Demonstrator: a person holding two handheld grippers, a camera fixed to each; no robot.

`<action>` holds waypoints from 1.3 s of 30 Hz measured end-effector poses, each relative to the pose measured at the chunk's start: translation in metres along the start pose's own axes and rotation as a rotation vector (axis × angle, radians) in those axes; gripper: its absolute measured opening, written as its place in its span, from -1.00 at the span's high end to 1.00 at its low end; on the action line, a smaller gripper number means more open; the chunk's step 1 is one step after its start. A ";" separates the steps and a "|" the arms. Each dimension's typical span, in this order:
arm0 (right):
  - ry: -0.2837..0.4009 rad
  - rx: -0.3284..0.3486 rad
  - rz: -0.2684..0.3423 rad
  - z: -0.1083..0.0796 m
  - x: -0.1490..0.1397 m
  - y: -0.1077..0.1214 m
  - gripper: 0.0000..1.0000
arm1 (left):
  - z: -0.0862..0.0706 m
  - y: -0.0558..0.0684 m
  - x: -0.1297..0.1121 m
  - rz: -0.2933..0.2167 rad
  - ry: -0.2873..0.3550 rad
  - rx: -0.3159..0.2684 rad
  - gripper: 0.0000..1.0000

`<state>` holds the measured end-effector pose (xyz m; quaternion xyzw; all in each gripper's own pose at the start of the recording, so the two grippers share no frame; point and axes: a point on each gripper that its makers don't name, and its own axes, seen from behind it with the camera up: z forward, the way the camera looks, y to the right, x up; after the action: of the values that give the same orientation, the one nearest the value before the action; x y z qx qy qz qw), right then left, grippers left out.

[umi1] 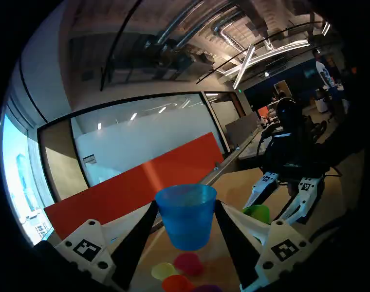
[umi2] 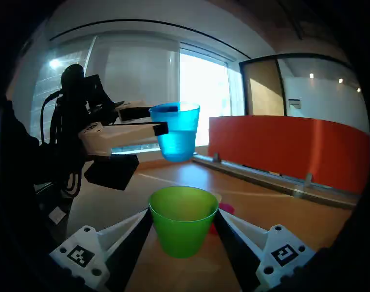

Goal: Pour water

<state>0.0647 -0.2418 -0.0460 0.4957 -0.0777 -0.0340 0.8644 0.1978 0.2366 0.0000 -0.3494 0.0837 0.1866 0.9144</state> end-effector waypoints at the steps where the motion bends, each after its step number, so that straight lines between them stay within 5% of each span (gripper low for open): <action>1: 0.000 0.002 -0.001 0.001 0.000 -0.001 -0.81 | 0.000 0.000 0.000 0.002 0.000 0.001 -0.69; 39: -0.015 0.065 -0.029 0.012 -0.002 -0.020 -0.81 | -0.013 0.001 0.007 0.112 0.031 -0.012 -0.69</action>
<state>0.0606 -0.2616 -0.0571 0.5242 -0.0778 -0.0478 0.8467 0.2036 0.2302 -0.0123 -0.3524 0.1163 0.2325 0.8990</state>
